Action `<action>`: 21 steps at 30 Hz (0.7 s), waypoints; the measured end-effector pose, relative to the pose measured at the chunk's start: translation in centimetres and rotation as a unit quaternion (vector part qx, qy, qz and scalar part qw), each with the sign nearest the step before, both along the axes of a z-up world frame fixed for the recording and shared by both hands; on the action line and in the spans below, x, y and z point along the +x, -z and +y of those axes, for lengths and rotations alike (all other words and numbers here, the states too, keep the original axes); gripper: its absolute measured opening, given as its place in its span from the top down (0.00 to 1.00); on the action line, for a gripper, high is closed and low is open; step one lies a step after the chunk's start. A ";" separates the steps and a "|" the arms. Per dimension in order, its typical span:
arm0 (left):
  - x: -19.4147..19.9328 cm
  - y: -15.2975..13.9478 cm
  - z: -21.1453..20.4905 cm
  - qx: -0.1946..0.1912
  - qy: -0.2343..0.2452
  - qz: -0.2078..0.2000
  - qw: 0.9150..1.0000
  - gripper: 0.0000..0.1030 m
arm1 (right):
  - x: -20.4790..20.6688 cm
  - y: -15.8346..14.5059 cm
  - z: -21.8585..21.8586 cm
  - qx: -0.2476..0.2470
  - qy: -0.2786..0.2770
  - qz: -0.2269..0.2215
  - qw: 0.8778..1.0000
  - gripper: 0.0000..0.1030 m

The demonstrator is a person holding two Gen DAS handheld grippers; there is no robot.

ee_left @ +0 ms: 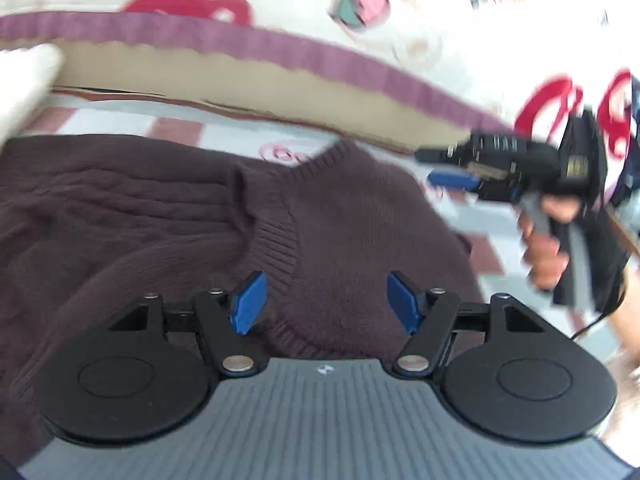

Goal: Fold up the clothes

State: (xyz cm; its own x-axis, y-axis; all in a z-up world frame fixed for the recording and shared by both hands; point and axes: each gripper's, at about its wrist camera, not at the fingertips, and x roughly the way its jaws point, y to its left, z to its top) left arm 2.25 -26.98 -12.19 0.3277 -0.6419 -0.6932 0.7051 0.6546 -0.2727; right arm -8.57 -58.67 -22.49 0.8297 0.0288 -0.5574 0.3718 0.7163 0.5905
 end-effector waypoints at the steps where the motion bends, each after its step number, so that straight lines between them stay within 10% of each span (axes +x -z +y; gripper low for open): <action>1: 0.5 0.7 -1.0 0.025 0.007 -0.004 1.000 0.24 | 0.1 0.6 -0.5 0.004 0.011 0.012 1.000 0.43; 5: 1.8 2.3 -3.1 0.109 0.029 -0.048 0.992 0.30 | 0.2 2.3 -1.2 0.018 0.031 0.042 0.999 0.43; 8: 2.0 2.1 -2.0 0.102 0.046 -0.034 0.993 0.86 | 0.7 2.3 -0.6 0.021 0.011 0.031 0.999 0.39; 12: 0.1 1.3 -1.1 0.116 0.056 -0.065 0.989 0.87 | 2.7 4.0 0.5 0.001 -0.020 0.021 1.000 0.27; 16: -0.1 0.9 -1.3 0.127 0.067 -0.070 0.987 0.87 | 3.0 2.9 1.3 -0.065 -0.038 0.003 0.997 0.69; 21: 0.5 1.3 -0.4 0.115 0.019 -0.042 0.992 0.77 | 2.9 1.9 2.1 -0.159 -0.018 0.037 0.986 0.73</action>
State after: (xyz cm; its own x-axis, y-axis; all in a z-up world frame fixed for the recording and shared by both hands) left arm 2.72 -27.40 -13.45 0.3694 -0.4828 -0.7940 0.7442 0.6654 -0.0584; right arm -5.65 -56.58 -24.44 0.7880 -0.1294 -0.6020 0.3769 0.8745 0.3053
